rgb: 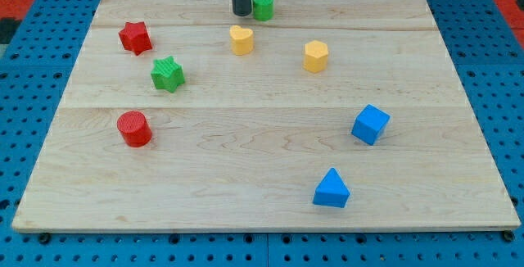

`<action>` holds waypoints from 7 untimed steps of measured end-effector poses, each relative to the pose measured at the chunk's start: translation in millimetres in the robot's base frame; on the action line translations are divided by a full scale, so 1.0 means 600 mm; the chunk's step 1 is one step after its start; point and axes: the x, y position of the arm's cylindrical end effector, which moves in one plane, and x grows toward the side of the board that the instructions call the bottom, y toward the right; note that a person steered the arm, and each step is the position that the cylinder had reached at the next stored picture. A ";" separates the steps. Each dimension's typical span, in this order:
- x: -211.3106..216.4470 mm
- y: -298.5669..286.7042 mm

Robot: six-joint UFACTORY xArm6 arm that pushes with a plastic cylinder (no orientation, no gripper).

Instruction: Place the yellow hexagon to the bottom left of the green circle

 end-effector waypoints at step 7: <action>0.186 0.370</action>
